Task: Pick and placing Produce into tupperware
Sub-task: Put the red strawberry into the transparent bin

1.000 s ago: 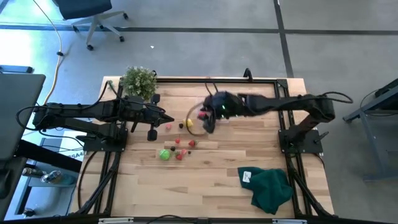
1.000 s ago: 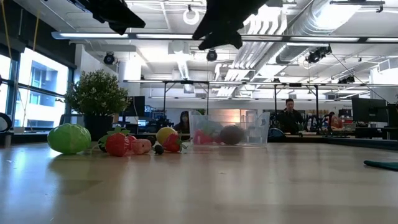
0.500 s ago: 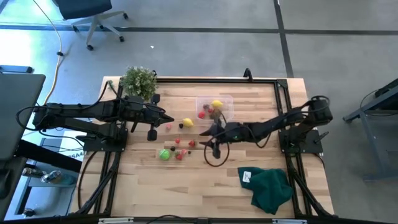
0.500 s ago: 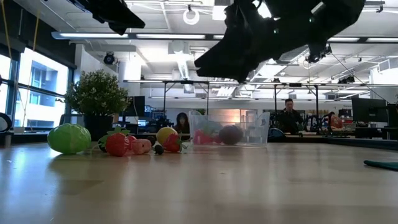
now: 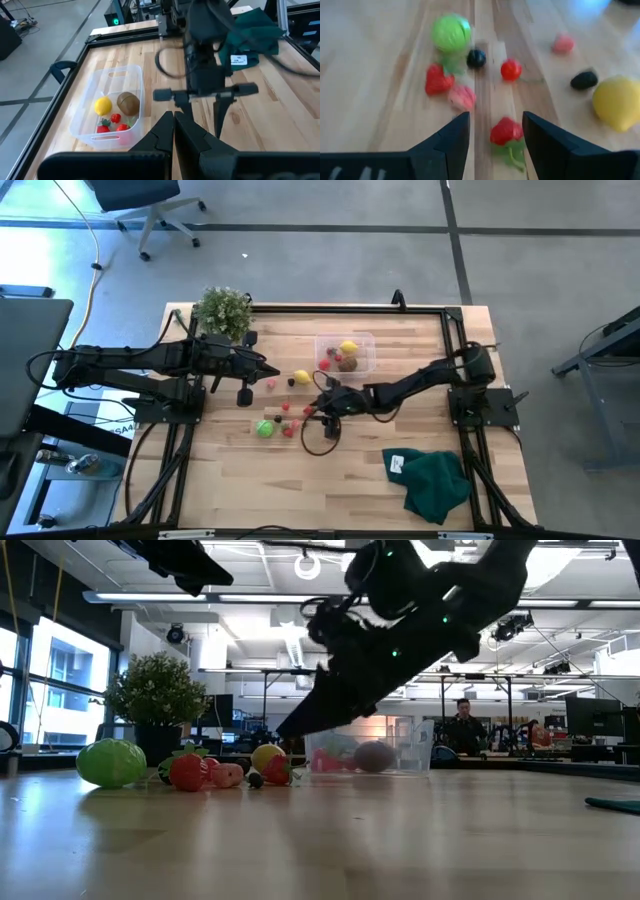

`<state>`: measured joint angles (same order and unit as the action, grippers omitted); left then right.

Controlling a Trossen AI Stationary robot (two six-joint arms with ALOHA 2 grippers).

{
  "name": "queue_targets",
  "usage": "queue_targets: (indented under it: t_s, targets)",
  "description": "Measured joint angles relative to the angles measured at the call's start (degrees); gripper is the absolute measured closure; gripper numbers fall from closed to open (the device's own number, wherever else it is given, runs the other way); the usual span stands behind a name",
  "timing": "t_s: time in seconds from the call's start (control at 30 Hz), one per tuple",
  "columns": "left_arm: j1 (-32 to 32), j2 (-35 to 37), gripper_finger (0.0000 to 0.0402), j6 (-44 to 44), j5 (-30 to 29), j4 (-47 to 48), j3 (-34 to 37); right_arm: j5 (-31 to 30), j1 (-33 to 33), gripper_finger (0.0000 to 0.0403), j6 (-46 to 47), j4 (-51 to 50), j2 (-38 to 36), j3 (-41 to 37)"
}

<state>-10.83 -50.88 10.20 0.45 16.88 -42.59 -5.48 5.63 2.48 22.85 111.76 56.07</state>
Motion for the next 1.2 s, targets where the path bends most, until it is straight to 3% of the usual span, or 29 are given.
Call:
queue_targets:
  t_s: [0.4, 0.83, 1.2]
  targets:
    - [0.0, 0.0, 0.0396, 0.0, 0.0, 0.0, 0.0, -0.3, -0.9, 0.0225, 1.9, 0.5, 3.8, 1.6]
    - [0.0, 0.0, 0.0396, 0.0, 0.0, 0.0, 0.0, -1.4, -1.2, 0.0158, 4.1, 0.1, 3.8, 1.6]
    - [0.0, 0.0, 0.0396, 0.0, 0.0, 0.0, 0.0, 0.0, -1.1, 0.0153, 4.8, 3.2, 6.3, 1.6]
